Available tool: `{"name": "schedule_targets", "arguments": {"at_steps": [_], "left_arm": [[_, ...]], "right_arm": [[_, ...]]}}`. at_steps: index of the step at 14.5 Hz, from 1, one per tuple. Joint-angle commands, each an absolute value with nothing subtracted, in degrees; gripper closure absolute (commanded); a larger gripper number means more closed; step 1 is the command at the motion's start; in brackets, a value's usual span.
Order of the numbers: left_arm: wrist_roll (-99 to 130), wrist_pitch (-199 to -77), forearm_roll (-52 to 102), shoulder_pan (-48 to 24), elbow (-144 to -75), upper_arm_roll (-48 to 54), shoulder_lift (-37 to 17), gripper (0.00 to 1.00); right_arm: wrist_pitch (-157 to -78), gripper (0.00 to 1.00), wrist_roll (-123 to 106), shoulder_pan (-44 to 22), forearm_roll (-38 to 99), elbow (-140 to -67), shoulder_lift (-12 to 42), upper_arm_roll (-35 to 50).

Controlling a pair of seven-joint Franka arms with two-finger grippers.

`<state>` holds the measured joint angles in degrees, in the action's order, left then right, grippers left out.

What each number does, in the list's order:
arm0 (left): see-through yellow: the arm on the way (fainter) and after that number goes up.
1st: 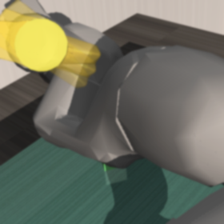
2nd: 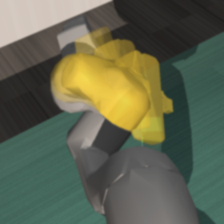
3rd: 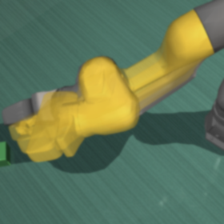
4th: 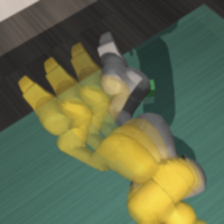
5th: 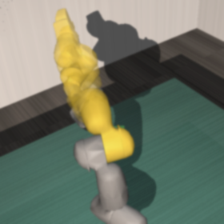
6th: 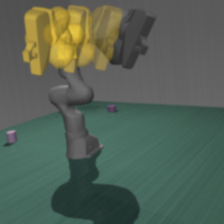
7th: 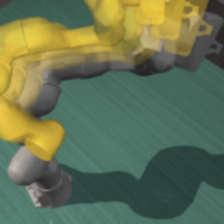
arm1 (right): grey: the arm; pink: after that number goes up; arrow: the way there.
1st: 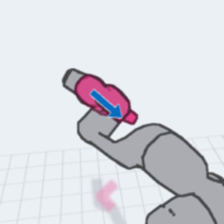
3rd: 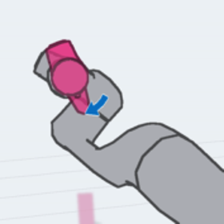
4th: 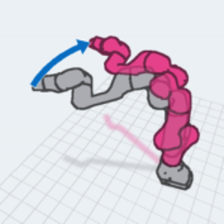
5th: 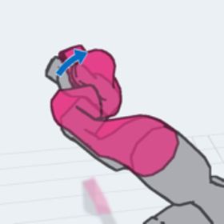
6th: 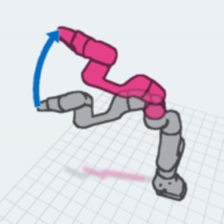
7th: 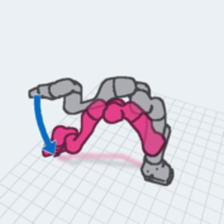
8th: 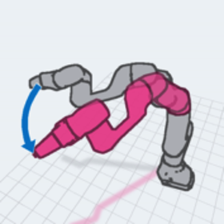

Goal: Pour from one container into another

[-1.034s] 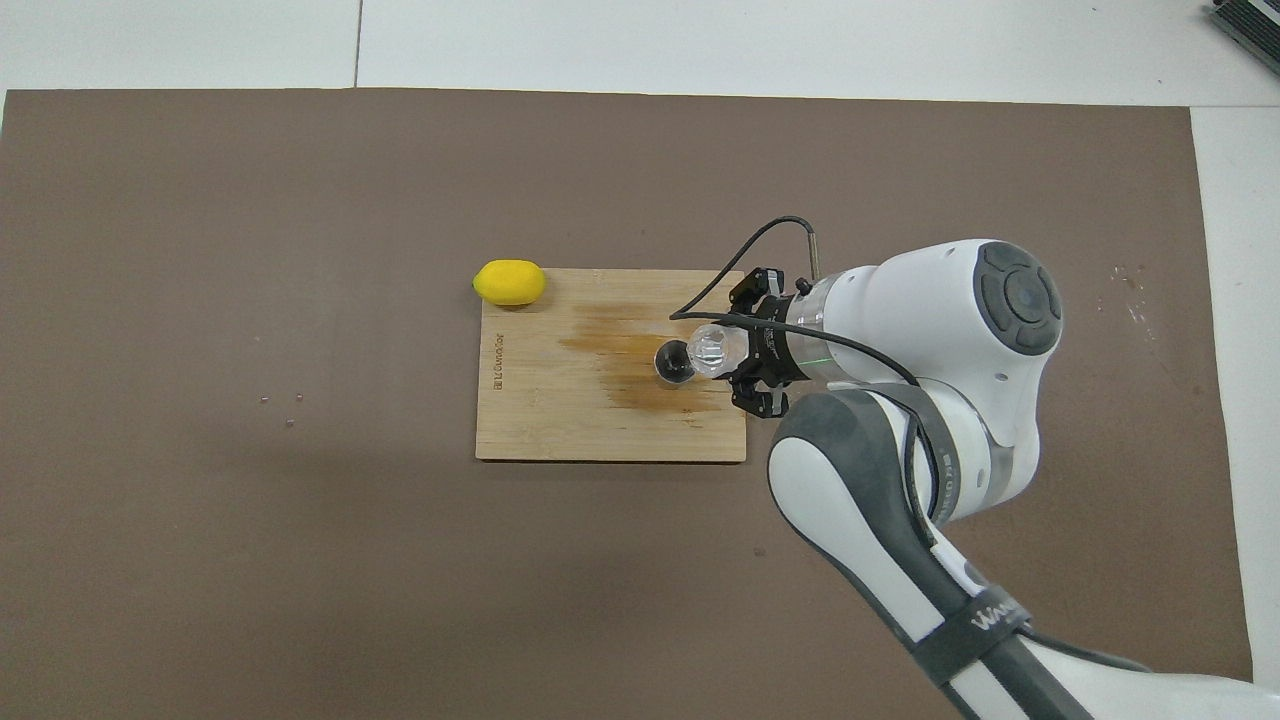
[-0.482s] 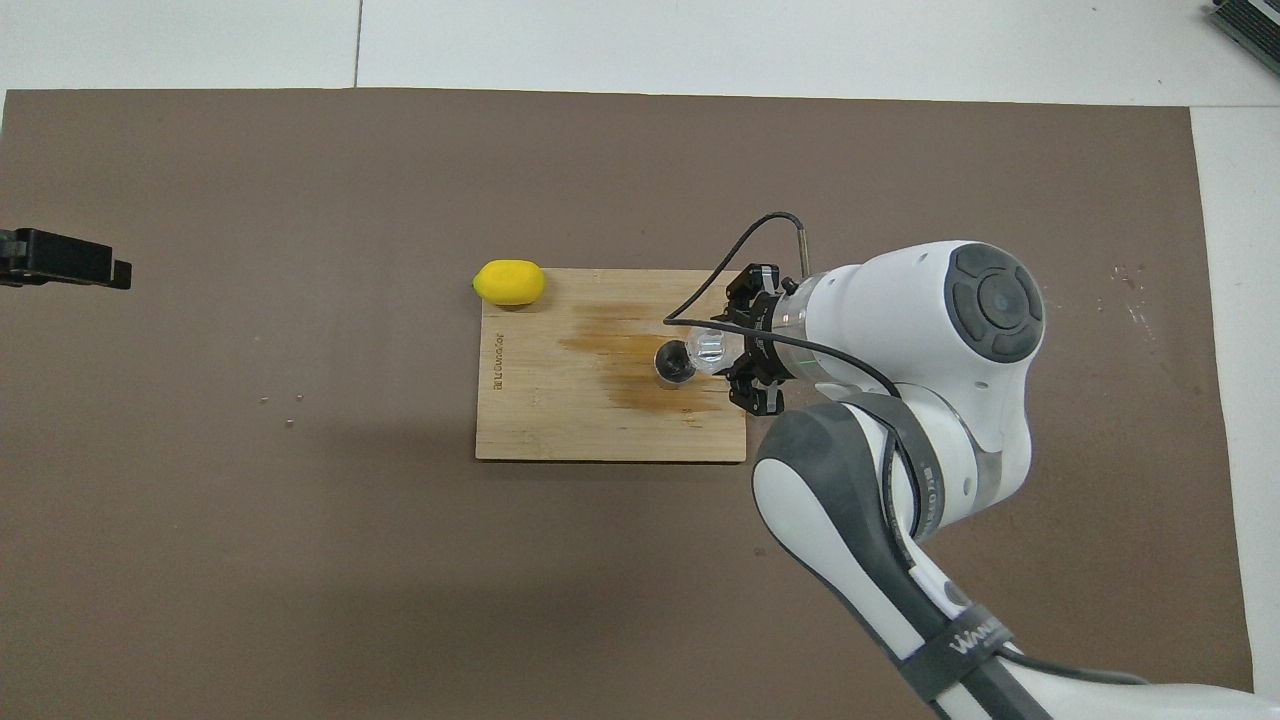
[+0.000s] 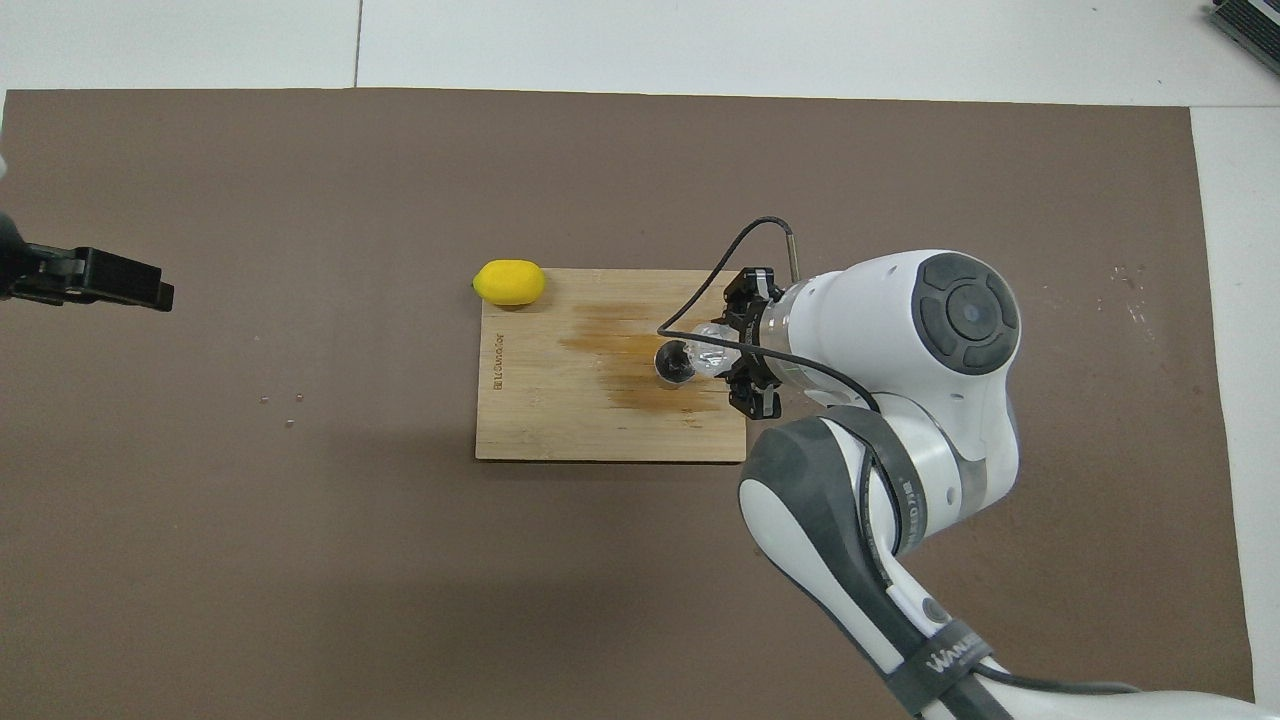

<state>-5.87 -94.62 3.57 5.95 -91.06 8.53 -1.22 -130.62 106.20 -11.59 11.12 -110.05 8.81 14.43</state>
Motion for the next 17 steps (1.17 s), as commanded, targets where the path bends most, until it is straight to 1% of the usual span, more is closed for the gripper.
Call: {"name": "schedule_targets", "arguments": {"at_steps": [1,3,9,12,17], "left_arm": [[-4.83,-93.6,0.79,-1.46,-92.37,2.92,0.44,0.0],[-4.83,-93.52,0.79,-6.31,-92.55,-1.22,0.61,0.0],[-4.66,-91.77,1.14,-5.98,-91.06,-1.5,0.26,0.0],[-4.83,-92.19,1.14,-5.36,-91.58,-1.5,0.61,0.0],[-4.66,-90.63,0.7,-5.01,-90.97,0.61,0.44,0.0]], "right_arm": [[-130.08,1.0,108.37,-12.13,9.05,-109.25,8.96,14.33],[-130.08,1.0,108.37,-12.66,8.27,-109.25,8.96,14.24],[-130.08,1.0,109.95,-12.66,4.49,-109.34,8.88,14.24],[-130.25,1.0,110.48,-12.66,4.05,-109.34,8.96,14.33],[-130.61,1.0,110.83,-13.27,2.99,-109.34,8.96,14.33]]}}
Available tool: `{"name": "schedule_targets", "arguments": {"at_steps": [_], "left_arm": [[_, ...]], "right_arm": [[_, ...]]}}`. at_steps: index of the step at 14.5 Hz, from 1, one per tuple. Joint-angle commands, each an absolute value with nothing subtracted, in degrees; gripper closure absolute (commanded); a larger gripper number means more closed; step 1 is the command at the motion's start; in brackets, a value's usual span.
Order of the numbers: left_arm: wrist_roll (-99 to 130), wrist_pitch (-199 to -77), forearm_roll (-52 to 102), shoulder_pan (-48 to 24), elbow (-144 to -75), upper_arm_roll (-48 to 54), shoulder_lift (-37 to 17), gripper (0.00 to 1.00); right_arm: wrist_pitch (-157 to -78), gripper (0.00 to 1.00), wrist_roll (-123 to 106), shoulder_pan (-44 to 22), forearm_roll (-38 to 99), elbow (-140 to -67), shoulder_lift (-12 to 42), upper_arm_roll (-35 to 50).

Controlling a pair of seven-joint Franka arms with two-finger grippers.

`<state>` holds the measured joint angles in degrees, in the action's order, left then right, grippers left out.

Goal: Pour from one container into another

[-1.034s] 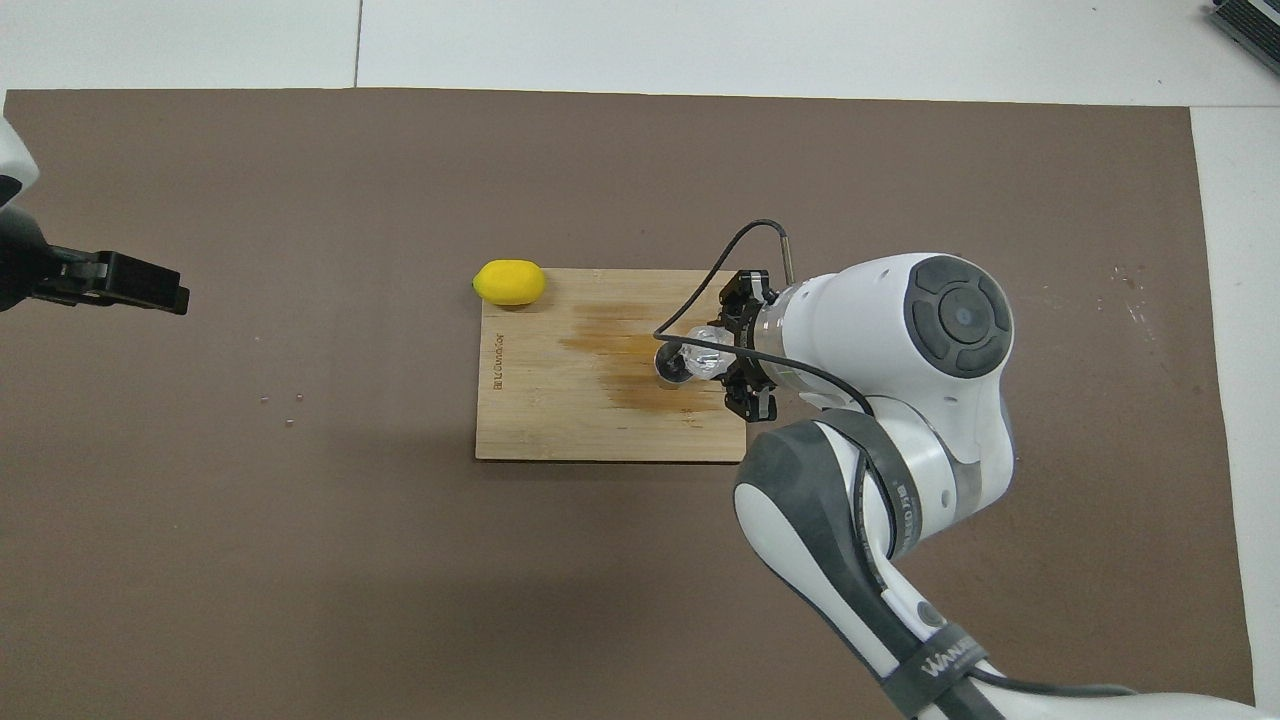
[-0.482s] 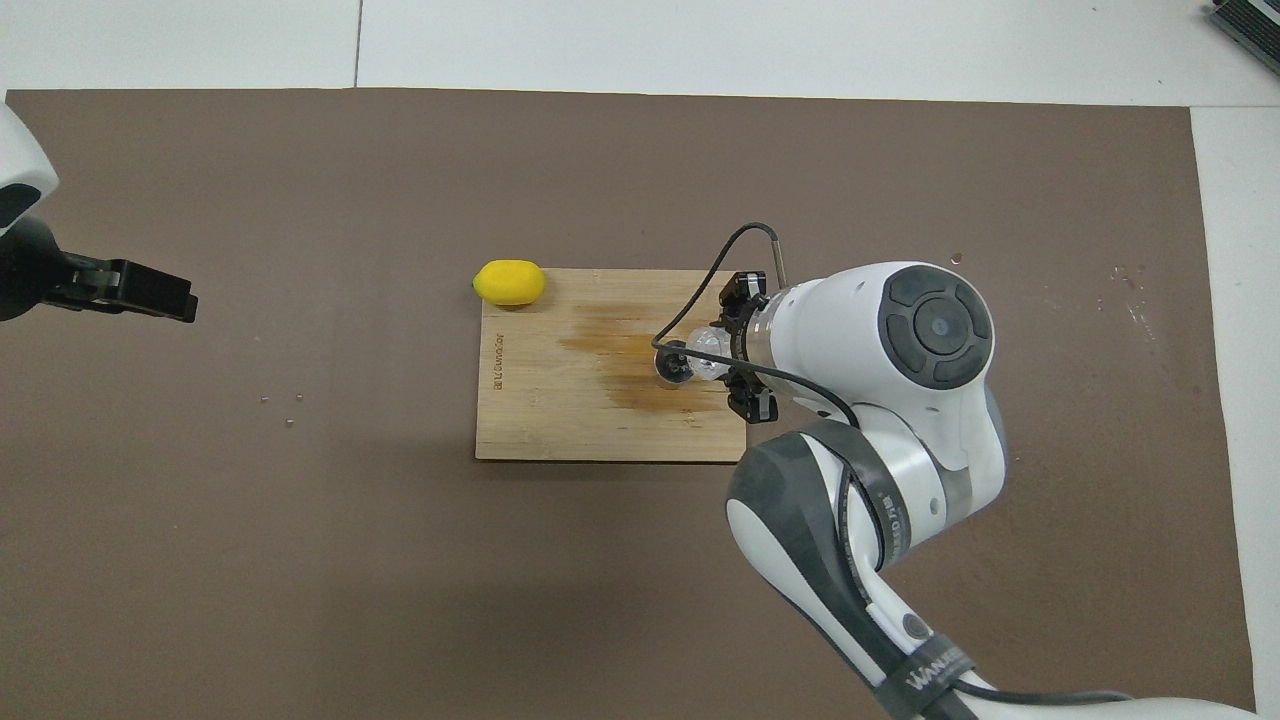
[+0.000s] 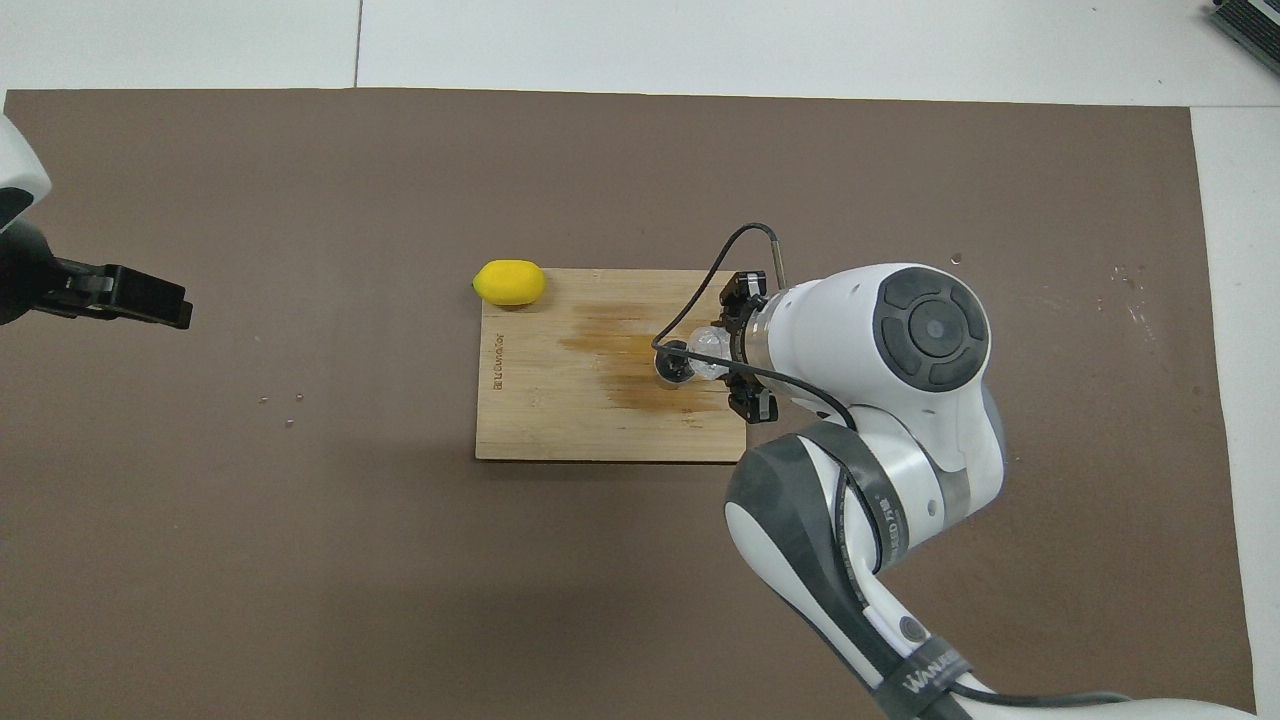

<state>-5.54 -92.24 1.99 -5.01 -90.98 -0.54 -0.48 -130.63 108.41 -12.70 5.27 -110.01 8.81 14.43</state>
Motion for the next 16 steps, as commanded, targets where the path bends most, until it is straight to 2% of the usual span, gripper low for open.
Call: {"name": "schedule_targets", "arguments": {"at_steps": [1,16], "left_arm": [[-4.66,-89.66,0.53,-4.84,-90.71,0.79,0.18,0.0],[-4.48,-92.29,1.14,-1.85,-91.41,1.23,0.62,0.0]], "right_arm": [[-130.61,1.0,110.83,-13.45,2.81,-109.34,8.96,14.33],[-131.05,1.0,112.32,-13.54,0.44,-109.42,8.96,14.41]]}}
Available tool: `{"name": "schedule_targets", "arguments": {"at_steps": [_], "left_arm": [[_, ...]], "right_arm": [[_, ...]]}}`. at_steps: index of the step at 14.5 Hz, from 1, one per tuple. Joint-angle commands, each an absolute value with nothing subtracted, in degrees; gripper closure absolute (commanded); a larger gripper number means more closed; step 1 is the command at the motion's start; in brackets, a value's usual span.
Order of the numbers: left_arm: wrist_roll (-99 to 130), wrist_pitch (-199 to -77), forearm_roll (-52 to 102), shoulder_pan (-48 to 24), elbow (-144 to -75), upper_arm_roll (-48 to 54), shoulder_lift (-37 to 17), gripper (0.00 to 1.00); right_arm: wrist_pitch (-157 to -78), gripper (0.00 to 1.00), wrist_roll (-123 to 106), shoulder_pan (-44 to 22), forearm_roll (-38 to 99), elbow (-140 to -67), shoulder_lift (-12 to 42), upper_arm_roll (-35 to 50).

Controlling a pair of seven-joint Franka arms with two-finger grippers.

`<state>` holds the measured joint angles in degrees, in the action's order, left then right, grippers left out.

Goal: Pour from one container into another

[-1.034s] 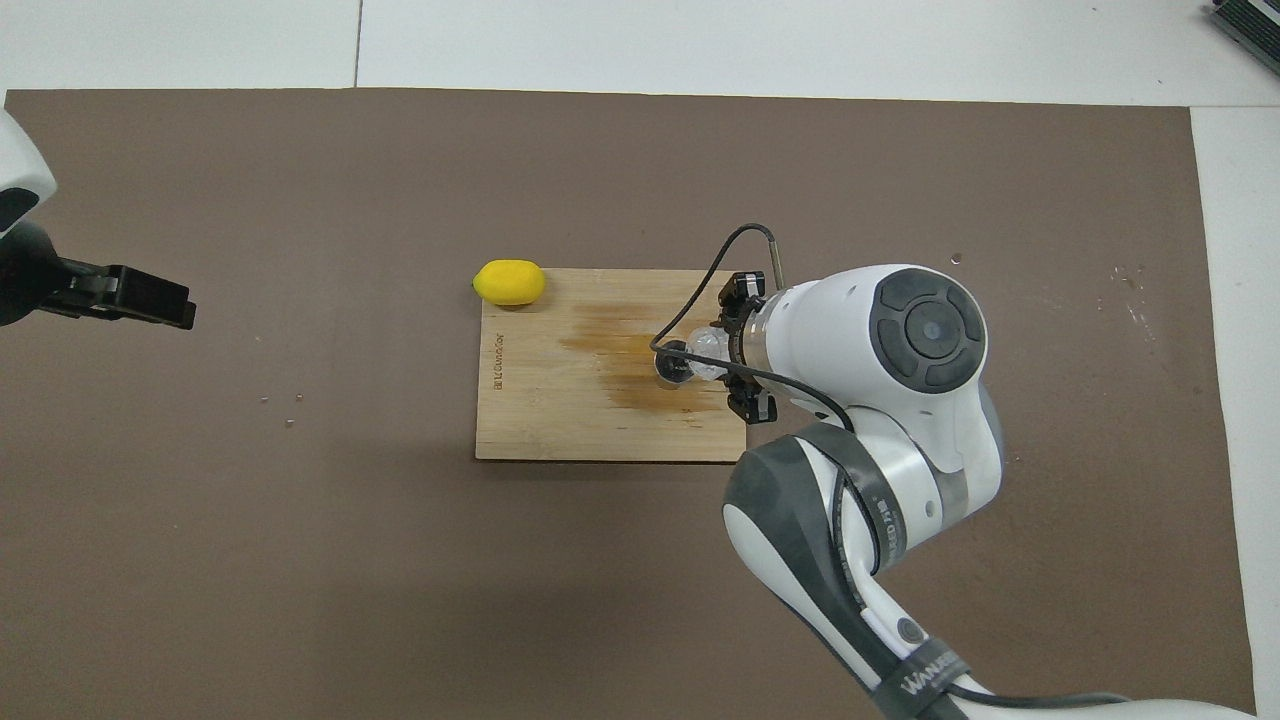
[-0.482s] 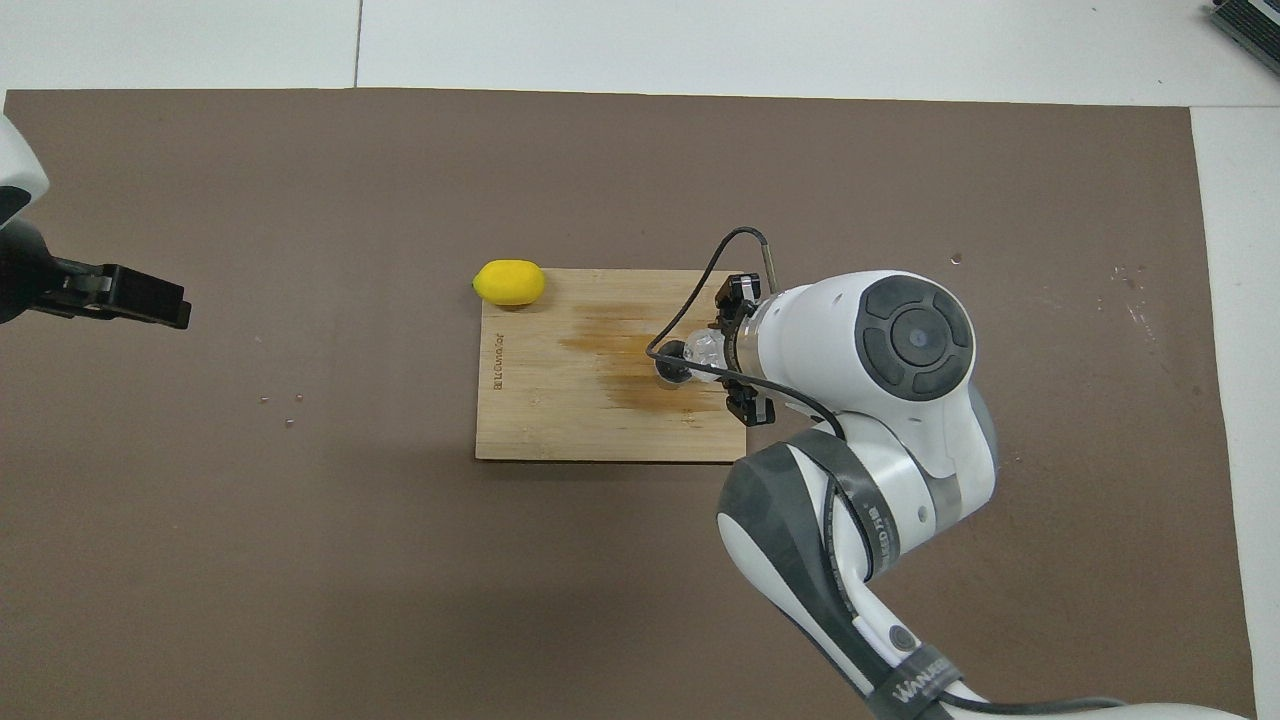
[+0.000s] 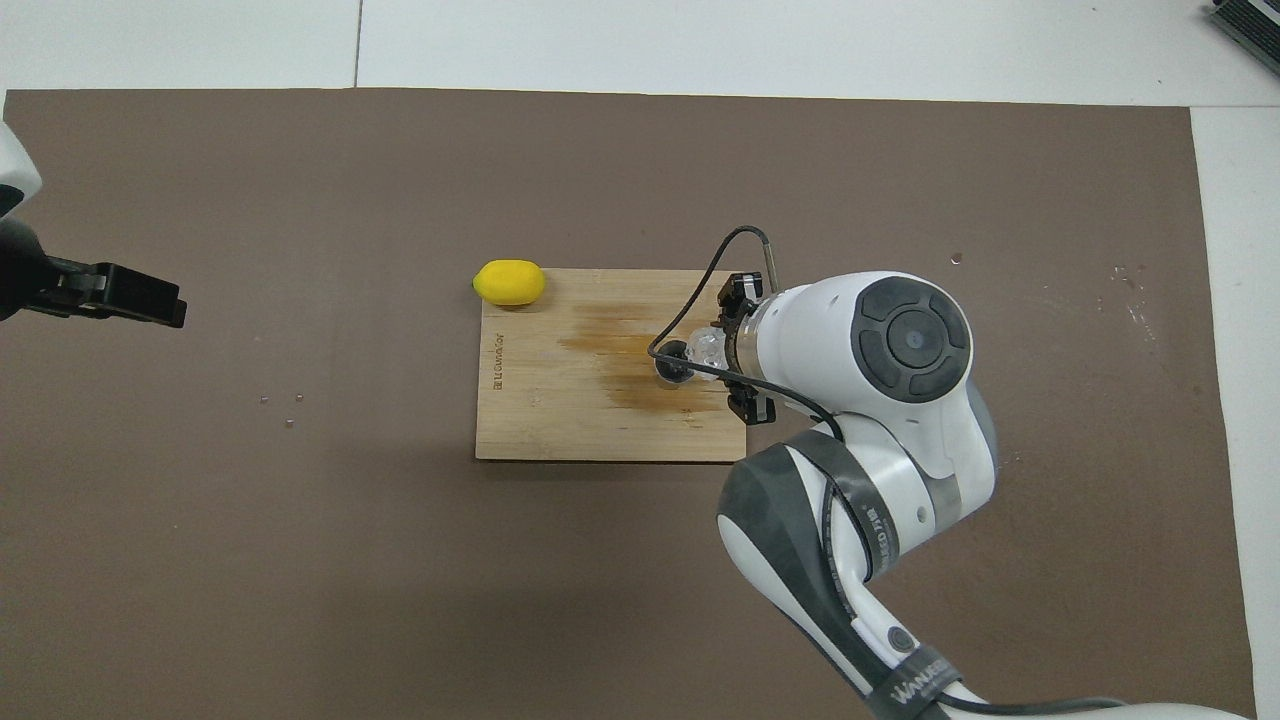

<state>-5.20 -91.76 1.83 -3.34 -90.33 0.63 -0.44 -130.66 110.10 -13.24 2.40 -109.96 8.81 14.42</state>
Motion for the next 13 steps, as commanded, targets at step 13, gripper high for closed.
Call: {"name": "schedule_targets", "arguments": {"at_steps": [13], "left_arm": [[-1.76,-92.46,1.41,-0.62,-91.23,2.46,0.62,0.0]], "right_arm": [[-132.36,1.0,112.85,-14.41,1.14,-109.51,9.05,14.77]]}}
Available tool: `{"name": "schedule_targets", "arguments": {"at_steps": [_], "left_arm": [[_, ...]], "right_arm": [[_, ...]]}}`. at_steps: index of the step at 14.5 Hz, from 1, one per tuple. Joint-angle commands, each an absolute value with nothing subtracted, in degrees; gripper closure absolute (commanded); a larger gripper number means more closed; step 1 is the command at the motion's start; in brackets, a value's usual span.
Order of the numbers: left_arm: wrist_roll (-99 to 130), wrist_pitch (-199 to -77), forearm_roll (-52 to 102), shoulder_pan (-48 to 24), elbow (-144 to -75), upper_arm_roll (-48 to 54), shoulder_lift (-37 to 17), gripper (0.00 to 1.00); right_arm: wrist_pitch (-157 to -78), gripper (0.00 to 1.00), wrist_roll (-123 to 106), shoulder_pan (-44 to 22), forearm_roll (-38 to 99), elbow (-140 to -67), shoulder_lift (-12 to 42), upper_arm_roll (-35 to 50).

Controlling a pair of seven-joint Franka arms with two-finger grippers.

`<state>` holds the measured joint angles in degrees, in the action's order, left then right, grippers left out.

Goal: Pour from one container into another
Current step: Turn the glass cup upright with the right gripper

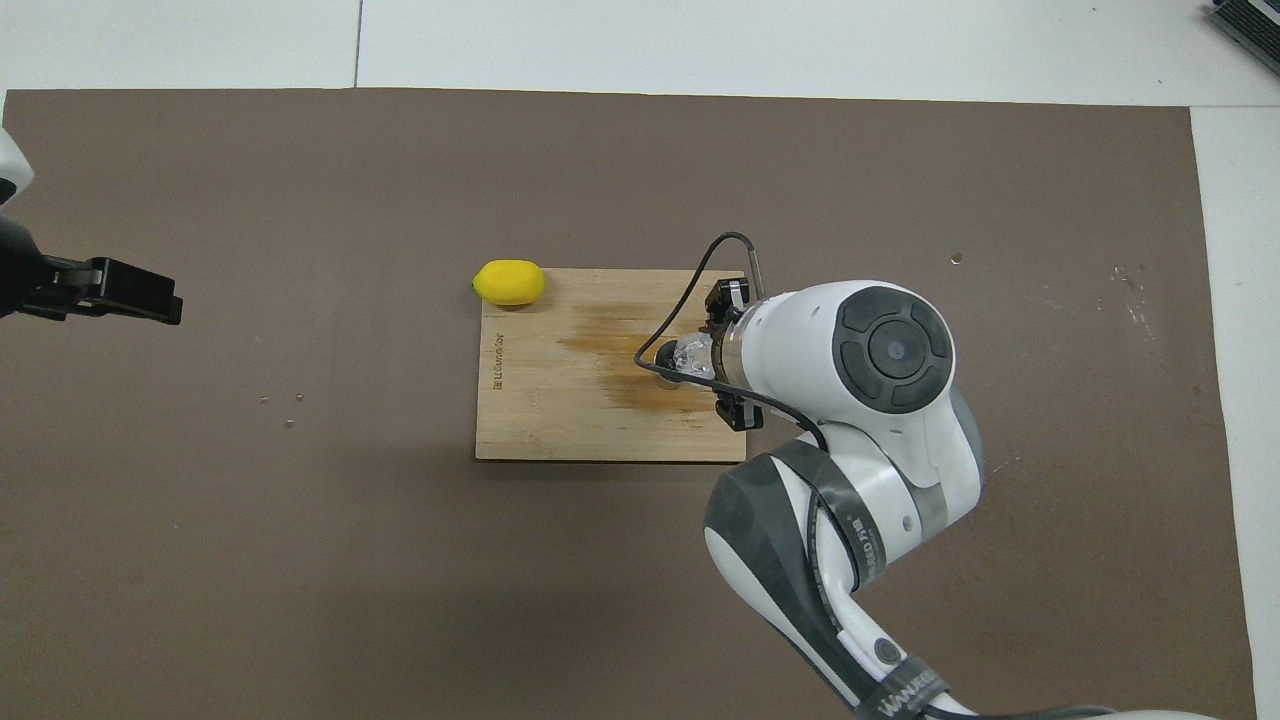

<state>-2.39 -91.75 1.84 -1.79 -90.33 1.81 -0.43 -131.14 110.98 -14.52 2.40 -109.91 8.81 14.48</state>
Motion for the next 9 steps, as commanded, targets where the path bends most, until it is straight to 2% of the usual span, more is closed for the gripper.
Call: {"name": "schedule_targets", "arguments": {"at_steps": [1,9], "left_arm": [[-1.67,-92.55,1.41,-0.62,-91.32,2.46,0.62,0.0],[-1.58,-92.9,1.41,-0.7,-91.76,2.37,0.7,0.0]], "right_arm": [[-132.28,1.0,112.85,-14.41,1.14,-109.51,9.14,14.77],[-132.27,1.0,112.85,-14.33,0.97,-109.6,9.14,14.77]]}}
